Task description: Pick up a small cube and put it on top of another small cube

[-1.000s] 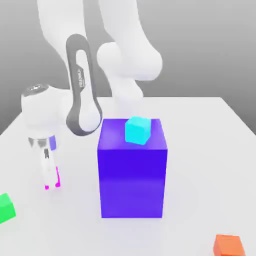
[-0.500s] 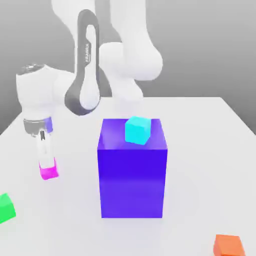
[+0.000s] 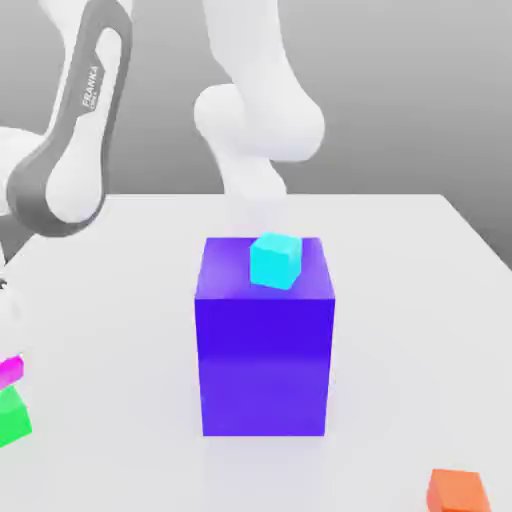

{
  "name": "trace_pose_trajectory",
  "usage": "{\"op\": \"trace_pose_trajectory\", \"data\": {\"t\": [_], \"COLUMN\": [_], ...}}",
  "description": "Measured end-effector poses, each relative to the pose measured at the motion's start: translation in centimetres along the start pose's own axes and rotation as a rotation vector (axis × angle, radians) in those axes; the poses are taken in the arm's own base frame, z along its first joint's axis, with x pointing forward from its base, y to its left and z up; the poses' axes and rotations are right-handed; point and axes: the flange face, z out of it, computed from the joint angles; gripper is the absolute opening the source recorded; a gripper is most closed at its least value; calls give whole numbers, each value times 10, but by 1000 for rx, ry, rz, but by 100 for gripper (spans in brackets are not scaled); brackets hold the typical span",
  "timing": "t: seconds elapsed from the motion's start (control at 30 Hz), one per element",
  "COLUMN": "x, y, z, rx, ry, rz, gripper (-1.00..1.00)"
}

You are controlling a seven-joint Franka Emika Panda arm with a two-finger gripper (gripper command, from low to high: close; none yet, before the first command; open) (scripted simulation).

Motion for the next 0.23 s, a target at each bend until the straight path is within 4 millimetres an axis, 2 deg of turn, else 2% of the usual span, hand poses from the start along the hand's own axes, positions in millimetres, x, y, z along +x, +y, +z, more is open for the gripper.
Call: {"op": "trace_pose_trajectory", "data": {"t": [0.03,0.2,0.23], "x": [0,0,0], "y": [0,0,0], "z": [12,12,19], "rx": [0,0,0], "ry": [0,0,0], "rz": [-1,-1,-2], "gripper": [100,100,100]}}
